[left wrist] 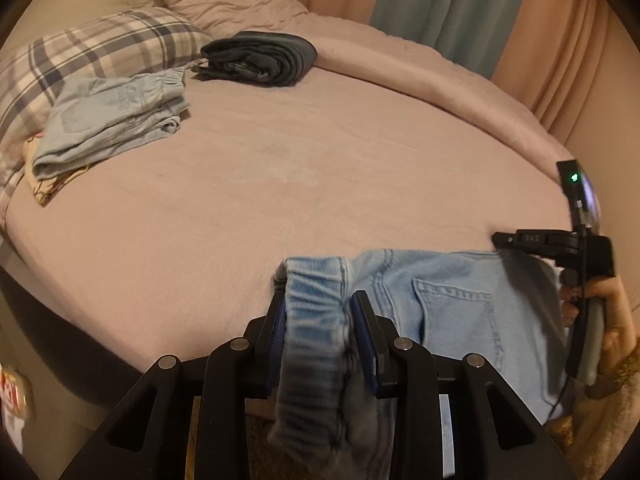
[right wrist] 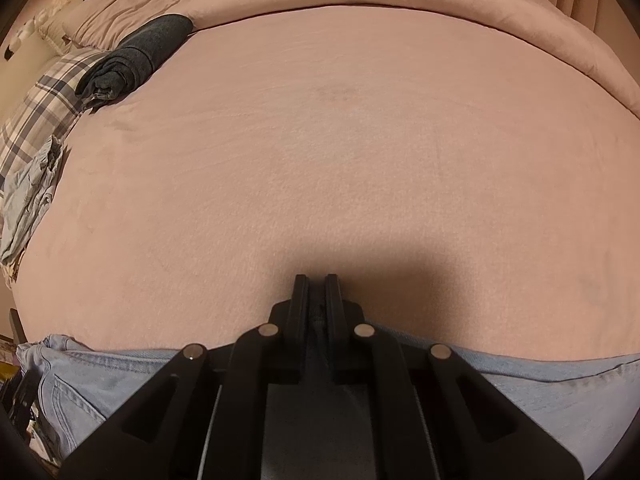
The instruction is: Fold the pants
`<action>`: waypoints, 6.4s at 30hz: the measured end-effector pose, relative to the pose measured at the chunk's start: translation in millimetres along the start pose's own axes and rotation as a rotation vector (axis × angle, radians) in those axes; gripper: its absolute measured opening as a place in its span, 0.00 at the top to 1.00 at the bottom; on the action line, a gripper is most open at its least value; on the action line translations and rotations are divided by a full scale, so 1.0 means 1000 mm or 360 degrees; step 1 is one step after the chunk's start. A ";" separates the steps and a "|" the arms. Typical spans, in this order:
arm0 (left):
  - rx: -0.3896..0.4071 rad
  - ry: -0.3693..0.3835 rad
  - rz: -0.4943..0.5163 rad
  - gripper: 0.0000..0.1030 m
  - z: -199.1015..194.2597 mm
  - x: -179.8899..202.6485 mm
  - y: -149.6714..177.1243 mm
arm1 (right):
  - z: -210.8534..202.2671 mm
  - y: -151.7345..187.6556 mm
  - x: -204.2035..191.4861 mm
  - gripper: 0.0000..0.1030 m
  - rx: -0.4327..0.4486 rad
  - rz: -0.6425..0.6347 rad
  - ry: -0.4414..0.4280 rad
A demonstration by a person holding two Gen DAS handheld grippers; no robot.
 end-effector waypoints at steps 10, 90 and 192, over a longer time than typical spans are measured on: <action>0.0078 0.0066 -0.0046 0.66 -0.041 0.014 -0.013 | 0.000 -0.004 0.000 0.93 -0.0014 0.0000 -0.0037; -0.0697 0.1112 -0.0149 0.18 0.057 0.299 0.036 | -0.223 0.133 0.162 0.89 0.0677 0.0516 -0.0124; -0.0462 0.0547 0.0176 0.82 0.140 0.237 0.010 | -0.180 0.174 0.160 0.79 0.0295 0.0529 0.0134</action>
Point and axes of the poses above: each gripper's, at about its wrist camera, not at the fingertips, and z roughly the way its jaws point, x to its right, y to its underside, the point moved 4 cm from there along z, roughly the way its jaws point, and after that the axes turned 12 degrees about x, right-handed, at the moved point
